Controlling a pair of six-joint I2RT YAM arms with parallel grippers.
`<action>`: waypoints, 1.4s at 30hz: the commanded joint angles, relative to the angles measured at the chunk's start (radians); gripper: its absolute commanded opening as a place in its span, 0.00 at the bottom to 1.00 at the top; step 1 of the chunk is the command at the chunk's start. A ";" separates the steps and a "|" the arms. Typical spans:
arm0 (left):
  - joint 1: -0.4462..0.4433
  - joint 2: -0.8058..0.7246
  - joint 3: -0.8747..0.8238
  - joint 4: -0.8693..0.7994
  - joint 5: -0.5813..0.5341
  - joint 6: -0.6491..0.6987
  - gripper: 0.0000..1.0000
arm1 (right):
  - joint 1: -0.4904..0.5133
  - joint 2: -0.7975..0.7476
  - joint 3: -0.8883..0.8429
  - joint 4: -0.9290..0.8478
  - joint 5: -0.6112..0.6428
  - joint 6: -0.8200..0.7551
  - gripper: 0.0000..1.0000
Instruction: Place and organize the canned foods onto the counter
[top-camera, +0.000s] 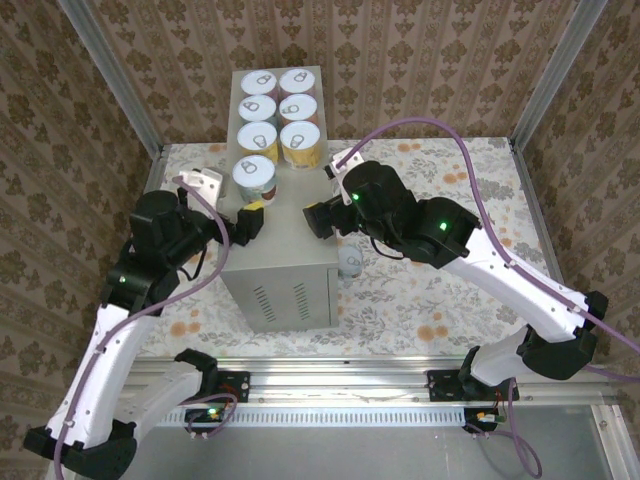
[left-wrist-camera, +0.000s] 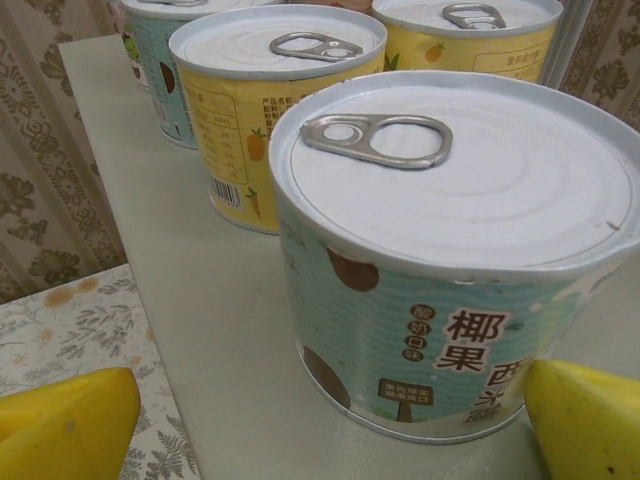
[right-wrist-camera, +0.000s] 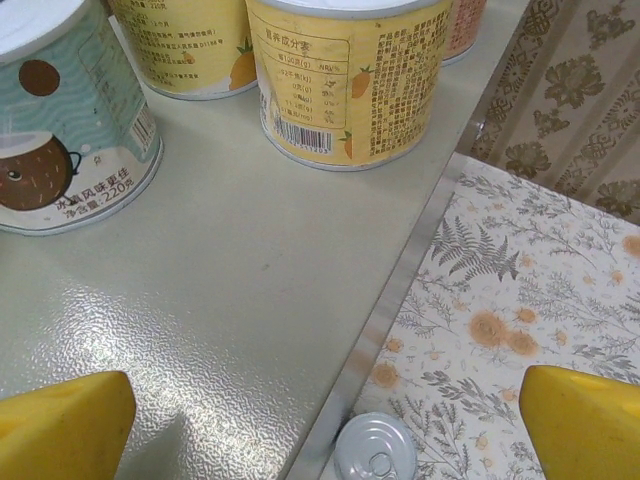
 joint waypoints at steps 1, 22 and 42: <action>0.020 0.014 0.020 0.020 0.032 0.000 0.99 | 0.006 -0.033 -0.021 0.029 0.040 0.028 1.00; 0.039 0.054 0.042 0.031 0.199 -0.003 0.96 | 0.006 -0.072 -0.064 0.053 0.048 0.023 1.00; 0.039 0.081 0.054 0.033 0.265 -0.007 0.94 | 0.004 -0.094 -0.098 0.065 0.056 0.023 1.00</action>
